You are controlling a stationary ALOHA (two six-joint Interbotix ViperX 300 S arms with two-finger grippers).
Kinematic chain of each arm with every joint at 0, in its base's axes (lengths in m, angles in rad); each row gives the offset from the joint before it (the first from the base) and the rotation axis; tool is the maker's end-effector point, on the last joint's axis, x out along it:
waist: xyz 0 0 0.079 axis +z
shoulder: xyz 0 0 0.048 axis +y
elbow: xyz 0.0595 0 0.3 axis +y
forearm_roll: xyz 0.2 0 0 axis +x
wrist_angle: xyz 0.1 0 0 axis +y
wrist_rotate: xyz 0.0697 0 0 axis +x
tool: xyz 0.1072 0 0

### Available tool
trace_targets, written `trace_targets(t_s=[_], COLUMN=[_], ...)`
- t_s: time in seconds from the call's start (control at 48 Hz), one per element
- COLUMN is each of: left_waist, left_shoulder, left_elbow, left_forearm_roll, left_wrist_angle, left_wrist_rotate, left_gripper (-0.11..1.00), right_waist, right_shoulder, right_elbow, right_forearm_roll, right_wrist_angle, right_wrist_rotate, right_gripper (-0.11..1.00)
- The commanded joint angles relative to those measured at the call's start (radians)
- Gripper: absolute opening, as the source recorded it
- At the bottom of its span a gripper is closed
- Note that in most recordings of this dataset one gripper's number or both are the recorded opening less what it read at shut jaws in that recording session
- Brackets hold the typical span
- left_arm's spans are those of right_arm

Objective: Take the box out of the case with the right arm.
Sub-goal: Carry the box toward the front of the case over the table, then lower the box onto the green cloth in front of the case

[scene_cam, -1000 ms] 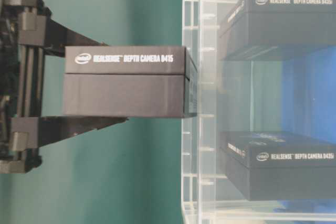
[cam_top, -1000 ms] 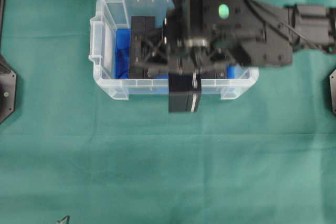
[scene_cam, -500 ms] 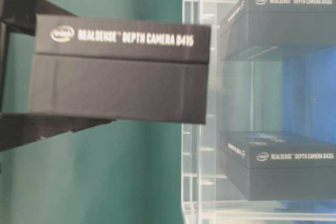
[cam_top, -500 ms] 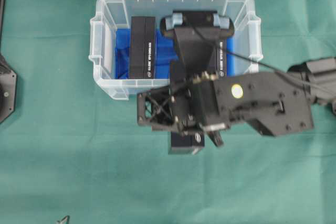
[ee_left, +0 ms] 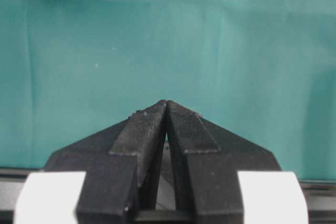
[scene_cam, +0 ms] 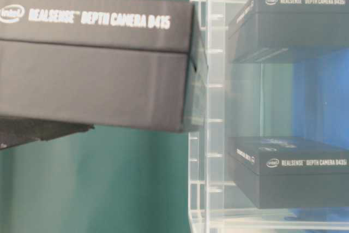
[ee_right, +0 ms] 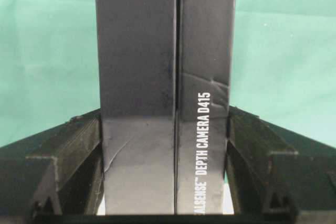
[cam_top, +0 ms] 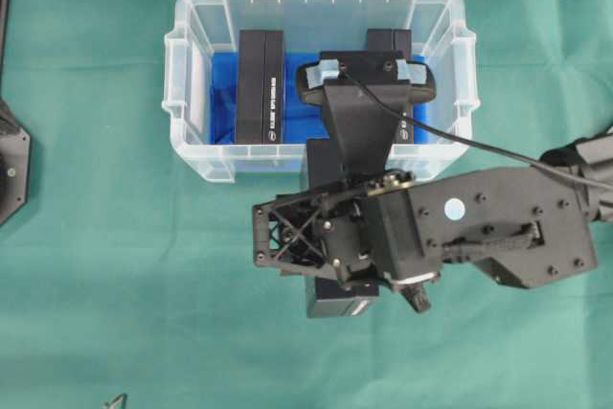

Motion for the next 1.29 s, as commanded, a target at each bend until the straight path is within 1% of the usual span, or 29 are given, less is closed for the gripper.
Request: trace_targets(t_s=[0.0, 0.333, 0.5, 0.604, 0.729, 0.855, 0.98, 1.084, 1.271], left_waist=[0.003, 0.003, 0.005, 0.003, 0.003, 0.003, 0.003, 0.003, 0.005], left_shoulder=[0.002, 0.002, 0.002, 0.002, 0.002, 0.002, 0.002, 0.002, 0.003], left_elbow=[-0.018, -0.017, -0.017, -0.018, -0.017, -0.017, -0.017, -0.015, -0.014], left_forearm_roll=[0.003, 0.003, 0.005, 0.003, 0.003, 0.003, 0.003, 0.003, 0.003], left_wrist_angle=[-0.003, -0.003, -0.003, -0.003, -0.003, -0.003, -0.003, -0.003, -0.003], left_wrist_rotate=[0.0, 0.0, 0.0, 0.0, 0.0, 0.0, 0.0, 0.0, 0.0], left_gripper=[0.02, 0.02, 0.02, 0.02, 0.02, 0.02, 0.02, 0.02, 0.02], right_waist=[0.0, 0.002, 0.005, 0.005, 0.005, 0.006, 0.011, 0.014, 0.014], right_shoulder=[-0.037, 0.011, 0.043, 0.051, 0.052, 0.052, 0.052, 0.051, 0.051], right_elbow=[-0.029, -0.023, 0.034, 0.087, 0.179, 0.285, 0.356, 0.391, 0.407], right_forearm_roll=[-0.005, 0.002, 0.012, 0.02, 0.026, 0.051, 0.06, 0.063, 0.063], right_wrist_angle=[0.0, -0.002, -0.026, -0.087, -0.221, -0.347, -0.436, -0.486, -0.494], right_wrist_rotate=[0.002, 0.003, 0.003, 0.003, 0.006, 0.041, 0.061, 0.064, 0.066], right_gripper=[0.66, 0.66, 0.66, 0.66, 0.66, 0.66, 0.66, 0.66, 0.66])
